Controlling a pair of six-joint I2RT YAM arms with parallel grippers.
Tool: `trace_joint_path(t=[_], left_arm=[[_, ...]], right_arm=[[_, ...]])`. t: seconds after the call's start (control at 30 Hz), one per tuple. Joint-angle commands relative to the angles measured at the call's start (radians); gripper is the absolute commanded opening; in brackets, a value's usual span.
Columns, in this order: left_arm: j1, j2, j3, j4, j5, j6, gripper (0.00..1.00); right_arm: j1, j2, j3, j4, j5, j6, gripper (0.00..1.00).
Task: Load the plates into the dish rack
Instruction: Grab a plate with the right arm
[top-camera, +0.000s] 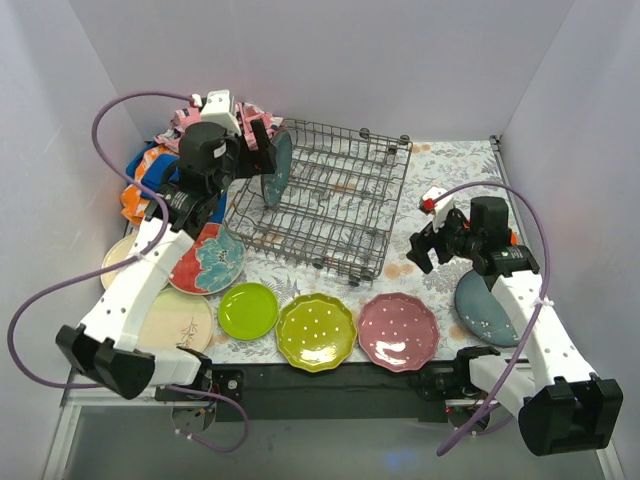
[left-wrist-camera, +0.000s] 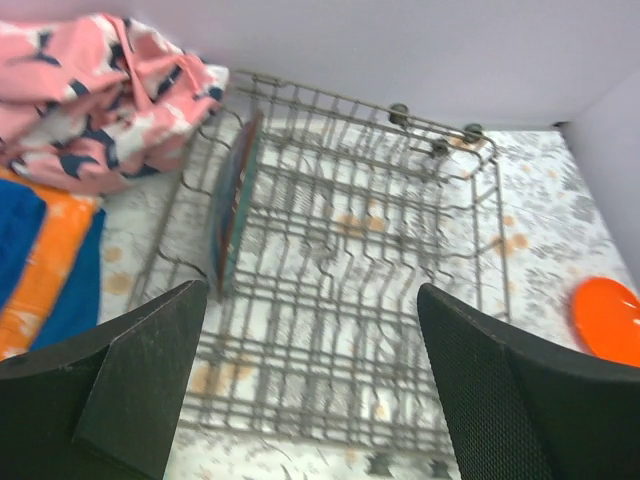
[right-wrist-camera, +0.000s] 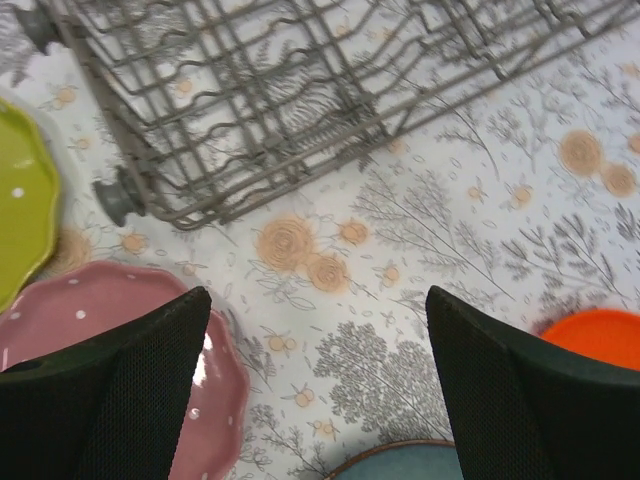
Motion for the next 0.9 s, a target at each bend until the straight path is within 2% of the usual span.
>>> trace_joint_path(t=[0.0, 0.03, 0.13, 0.23, 0.4, 0.53, 0.87], left_arm=[[0.002, -0.104, -0.112, -0.081, 0.112, -0.179, 0.86], [0.004, -0.152, -0.155, -0.079, 0.123, -0.201, 0.86], [0.004, -0.239, -0.251, -0.068, 0.134, -0.284, 0.87], [0.005, -0.314, -0.336, -0.044, 0.143, -0.351, 0.91], [0.007, -0.375, -0.39, -0.034, 0.151, -0.402, 0.93], [0.007, -0.399, -0.405, -0.045, 0.171, -0.439, 0.93], [0.007, -0.505, -0.537, 0.016, 0.2, -0.577, 0.95]], right_arm=[[-0.066, 0.055, 0.085, -0.064, 0.197, 0.025, 0.92], [-0.075, 0.074, 0.097, -0.064, 0.313, 0.033, 0.92], [-0.102, 0.173, 0.136, -0.058, 0.485, 0.034, 0.91], [-0.107, 0.249, 0.145, -0.015, 0.599, -0.039, 0.91], [-0.113, 0.365, 0.142, 0.095, 0.662, -0.148, 0.85], [-0.13, 0.483, 0.16, 0.131, 0.718, -0.199, 0.74], [-0.142, 0.569, 0.038, 0.295, 0.77, -0.28, 0.64]])
